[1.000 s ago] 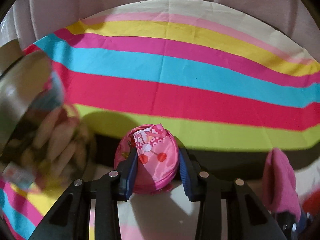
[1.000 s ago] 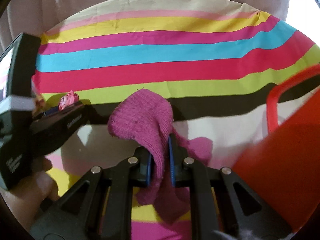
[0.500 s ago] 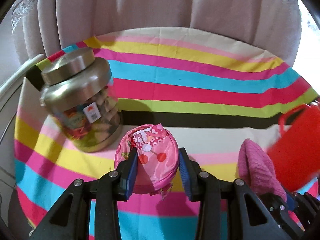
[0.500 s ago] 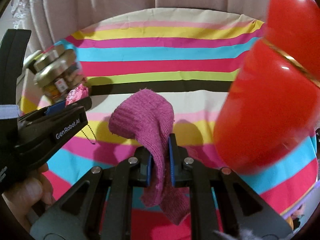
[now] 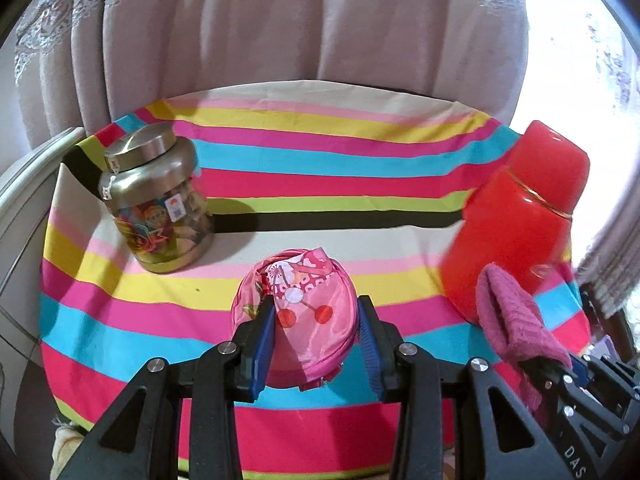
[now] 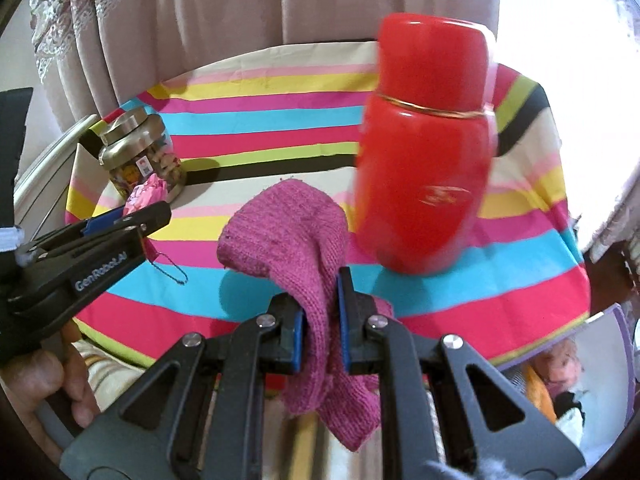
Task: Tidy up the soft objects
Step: 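Carry the coin purse and glove over the white box with both tools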
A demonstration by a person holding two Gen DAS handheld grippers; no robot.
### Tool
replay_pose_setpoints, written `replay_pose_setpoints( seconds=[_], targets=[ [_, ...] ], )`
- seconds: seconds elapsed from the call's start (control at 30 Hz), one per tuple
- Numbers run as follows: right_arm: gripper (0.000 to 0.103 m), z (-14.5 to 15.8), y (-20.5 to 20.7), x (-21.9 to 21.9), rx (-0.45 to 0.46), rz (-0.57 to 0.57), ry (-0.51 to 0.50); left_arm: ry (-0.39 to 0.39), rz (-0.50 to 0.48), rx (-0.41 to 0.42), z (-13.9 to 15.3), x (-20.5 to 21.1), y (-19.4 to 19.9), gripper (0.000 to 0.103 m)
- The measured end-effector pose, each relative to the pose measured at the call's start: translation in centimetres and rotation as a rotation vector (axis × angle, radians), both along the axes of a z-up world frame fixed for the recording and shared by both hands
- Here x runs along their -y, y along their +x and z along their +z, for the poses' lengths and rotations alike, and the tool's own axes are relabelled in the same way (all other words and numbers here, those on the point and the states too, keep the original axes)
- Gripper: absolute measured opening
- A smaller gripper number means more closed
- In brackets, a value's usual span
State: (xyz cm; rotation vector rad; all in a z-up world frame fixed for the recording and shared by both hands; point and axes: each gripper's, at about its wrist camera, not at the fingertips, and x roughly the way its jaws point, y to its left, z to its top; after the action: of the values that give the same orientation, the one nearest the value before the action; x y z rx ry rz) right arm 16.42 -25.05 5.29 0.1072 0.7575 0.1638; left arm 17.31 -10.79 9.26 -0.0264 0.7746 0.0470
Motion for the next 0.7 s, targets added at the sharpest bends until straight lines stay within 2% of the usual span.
replay_pose_setpoints(
  seconds=[0.7],
  targets=[
    [0.017, -1.0, -8.8, 11.6, -0.063, -0.238, -0.067, -0.082, -0.273, -0.001, 1.6, 9.1, -5.8, 0.040]
  ],
)
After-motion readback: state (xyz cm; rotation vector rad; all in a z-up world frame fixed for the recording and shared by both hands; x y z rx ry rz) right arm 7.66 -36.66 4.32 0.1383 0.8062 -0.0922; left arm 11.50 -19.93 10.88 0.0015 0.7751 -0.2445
